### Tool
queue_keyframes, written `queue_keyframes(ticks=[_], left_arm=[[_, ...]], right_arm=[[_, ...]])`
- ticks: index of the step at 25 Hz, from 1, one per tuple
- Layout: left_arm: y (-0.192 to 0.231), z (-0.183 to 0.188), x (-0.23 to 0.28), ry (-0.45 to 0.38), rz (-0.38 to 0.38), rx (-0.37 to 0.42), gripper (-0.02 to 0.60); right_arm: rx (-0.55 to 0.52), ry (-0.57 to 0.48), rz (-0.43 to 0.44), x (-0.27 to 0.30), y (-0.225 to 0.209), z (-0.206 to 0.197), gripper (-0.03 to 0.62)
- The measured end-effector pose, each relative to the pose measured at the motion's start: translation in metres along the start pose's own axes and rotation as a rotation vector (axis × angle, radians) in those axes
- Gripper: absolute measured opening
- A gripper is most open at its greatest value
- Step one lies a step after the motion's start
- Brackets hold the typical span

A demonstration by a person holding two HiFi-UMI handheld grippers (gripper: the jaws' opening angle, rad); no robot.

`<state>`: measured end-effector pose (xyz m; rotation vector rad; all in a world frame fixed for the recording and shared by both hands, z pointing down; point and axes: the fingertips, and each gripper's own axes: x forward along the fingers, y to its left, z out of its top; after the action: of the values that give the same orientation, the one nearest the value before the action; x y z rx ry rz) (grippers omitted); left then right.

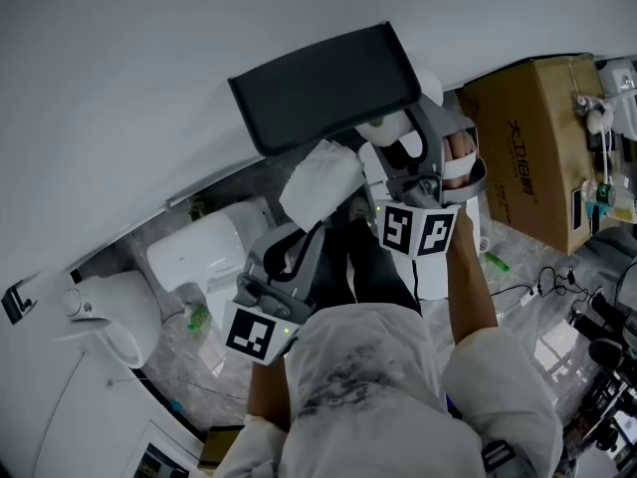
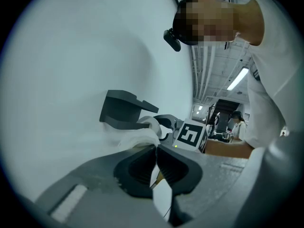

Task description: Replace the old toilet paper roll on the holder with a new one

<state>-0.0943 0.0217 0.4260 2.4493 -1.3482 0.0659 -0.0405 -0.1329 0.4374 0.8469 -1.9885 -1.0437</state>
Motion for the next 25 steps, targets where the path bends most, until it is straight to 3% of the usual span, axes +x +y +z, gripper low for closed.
queue_keyframes(ticks=[25], left_arm=[[0.023, 0.001, -0.036, -0.029, 0.039, -0.008, 0.015]], right_arm=[[-0.158, 0.007, -0.114, -0.005, 0.011, 0.044, 0.373]])
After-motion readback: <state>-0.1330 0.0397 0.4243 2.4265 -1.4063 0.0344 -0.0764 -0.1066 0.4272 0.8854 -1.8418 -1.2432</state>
